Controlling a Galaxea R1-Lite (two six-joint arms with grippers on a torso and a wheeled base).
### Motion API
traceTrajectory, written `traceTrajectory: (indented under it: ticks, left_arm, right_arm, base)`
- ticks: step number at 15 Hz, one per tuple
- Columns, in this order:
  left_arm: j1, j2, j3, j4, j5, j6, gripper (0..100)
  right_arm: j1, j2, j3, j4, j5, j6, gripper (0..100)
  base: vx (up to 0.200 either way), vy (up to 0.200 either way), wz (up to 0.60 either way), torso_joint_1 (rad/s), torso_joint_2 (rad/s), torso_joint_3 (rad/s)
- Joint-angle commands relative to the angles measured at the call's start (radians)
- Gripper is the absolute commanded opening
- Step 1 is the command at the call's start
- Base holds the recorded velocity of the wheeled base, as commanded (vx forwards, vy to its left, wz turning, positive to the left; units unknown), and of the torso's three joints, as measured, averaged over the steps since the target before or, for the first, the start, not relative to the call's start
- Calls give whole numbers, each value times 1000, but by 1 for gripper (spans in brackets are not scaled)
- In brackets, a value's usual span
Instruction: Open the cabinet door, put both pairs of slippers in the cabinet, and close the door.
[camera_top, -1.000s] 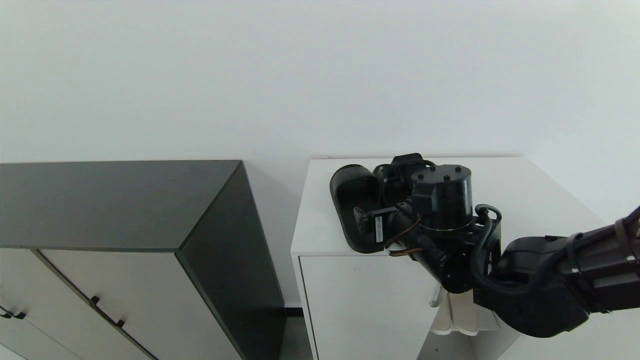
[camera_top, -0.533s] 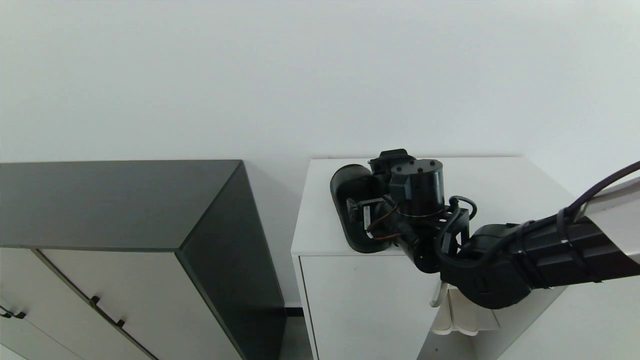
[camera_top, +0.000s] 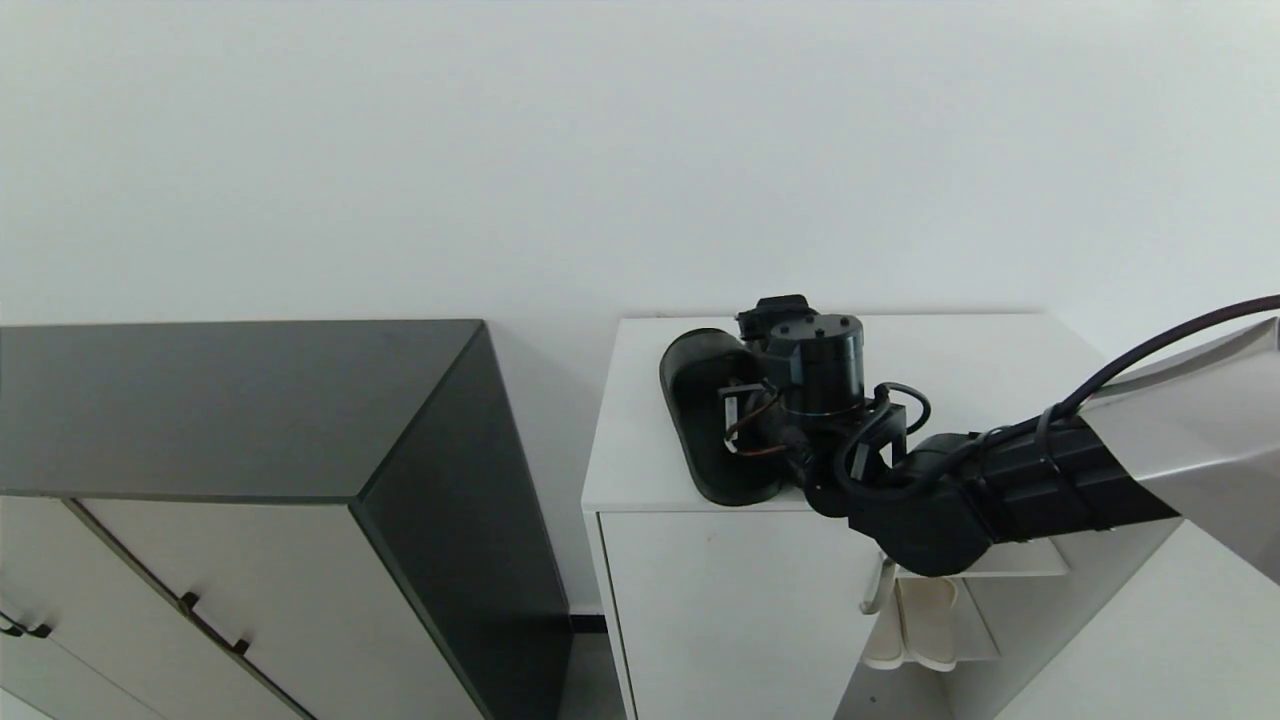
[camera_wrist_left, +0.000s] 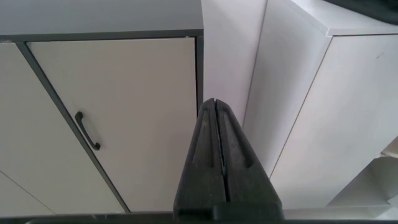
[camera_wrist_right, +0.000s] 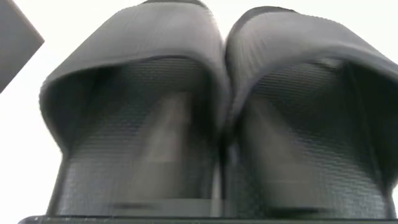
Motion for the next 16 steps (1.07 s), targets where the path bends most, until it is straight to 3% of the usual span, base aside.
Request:
traceTrajectory:
  ticks: [1,6,14,16]
  left_arm:
    - [1,1,0,-1,1,0,0]
    - [1,1,0,-1,1,0,0]
    - [-1,1,0,1,1,3,0]
    - [-1,1,0,1,-1,4,0]
  right_arm:
    - [-2,9,-9,-1,1,-1,0]
    - [23,-53,5,4,0,-11,0]
    - [120,-413,456,4,144,-7,0]
    - [120,-478,494,9,144,-11,0]
  base:
    - [0,0,0,0,0,0]
    - [0,0,0,0,0,0]
    - [0,0,0,0,0,0]
    - [0,0,0,0,0,0]
